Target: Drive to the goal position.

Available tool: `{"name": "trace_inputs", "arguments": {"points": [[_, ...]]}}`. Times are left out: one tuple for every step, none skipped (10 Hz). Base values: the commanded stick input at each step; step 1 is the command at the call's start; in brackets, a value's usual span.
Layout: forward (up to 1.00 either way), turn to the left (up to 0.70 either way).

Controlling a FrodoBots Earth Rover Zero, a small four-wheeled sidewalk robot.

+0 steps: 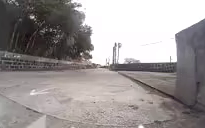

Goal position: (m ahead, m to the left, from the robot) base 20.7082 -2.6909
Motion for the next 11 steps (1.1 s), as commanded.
{"name": "trace_inputs", "arguments": {"points": [[0.00,0.00],[0.00,0.00],[0.00,0.00],[0.00,0.00],[0.02,0.00],[0.37,0.00],[0.73,0.00],[1.00,0.00],[1.00,0.00],[1.00,0.00],[1.00,0.00]]}}
